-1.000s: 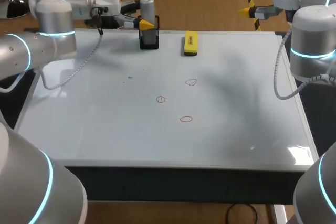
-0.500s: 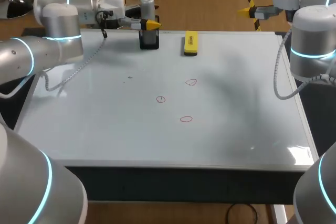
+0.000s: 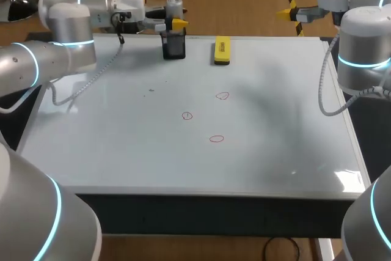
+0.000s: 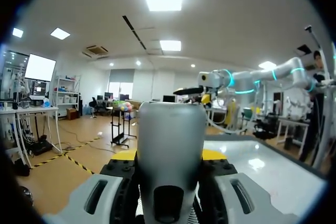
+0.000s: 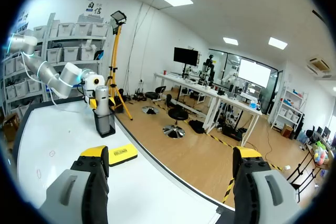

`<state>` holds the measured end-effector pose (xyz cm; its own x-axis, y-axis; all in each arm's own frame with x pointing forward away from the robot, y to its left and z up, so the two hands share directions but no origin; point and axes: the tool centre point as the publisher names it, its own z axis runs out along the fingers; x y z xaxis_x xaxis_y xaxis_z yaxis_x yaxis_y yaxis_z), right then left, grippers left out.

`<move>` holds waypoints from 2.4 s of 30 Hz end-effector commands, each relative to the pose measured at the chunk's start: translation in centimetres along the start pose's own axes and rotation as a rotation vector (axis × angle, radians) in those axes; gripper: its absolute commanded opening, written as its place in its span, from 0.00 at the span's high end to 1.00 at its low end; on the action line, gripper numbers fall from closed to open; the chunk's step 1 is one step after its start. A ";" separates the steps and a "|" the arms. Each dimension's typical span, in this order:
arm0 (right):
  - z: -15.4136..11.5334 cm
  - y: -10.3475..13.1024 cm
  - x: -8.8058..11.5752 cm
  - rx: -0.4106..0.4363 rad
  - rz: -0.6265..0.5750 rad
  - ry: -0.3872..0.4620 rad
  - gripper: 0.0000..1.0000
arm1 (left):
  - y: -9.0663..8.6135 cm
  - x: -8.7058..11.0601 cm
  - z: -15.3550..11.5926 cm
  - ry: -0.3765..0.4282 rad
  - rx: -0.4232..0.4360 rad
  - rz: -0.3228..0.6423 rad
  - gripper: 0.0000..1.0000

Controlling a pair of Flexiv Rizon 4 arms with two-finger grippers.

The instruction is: Pick up the inspection probe, press it on each red-marked spot on the whiteboard one by one, put down the probe, pick up the eraser, and wipe off all the red marks.

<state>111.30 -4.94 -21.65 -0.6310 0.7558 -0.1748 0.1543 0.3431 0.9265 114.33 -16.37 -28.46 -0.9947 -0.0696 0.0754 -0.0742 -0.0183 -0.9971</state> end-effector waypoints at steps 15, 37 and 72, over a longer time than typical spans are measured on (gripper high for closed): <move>0.0 0.0 0.0 0.001 0.000 0.001 0.00 | -7.1 0.6 -1.5 -0.025 0.068 0.111 1.00; 0.0 0.0 0.0 0.001 0.000 0.001 0.00 | -14.9 2.6 -3.7 -0.022 0.051 0.139 1.00; 0.0 0.0 0.0 0.001 0.000 0.001 0.00 | -5.8 7.2 -14.0 -0.032 -0.002 0.053 1.00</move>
<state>111.30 -4.95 -21.65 -0.6310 0.7559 -0.1748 0.1543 0.3431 0.9265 106.20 -3.06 -21.88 -0.9942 -0.1067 0.0133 -0.0127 -0.0062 -0.9999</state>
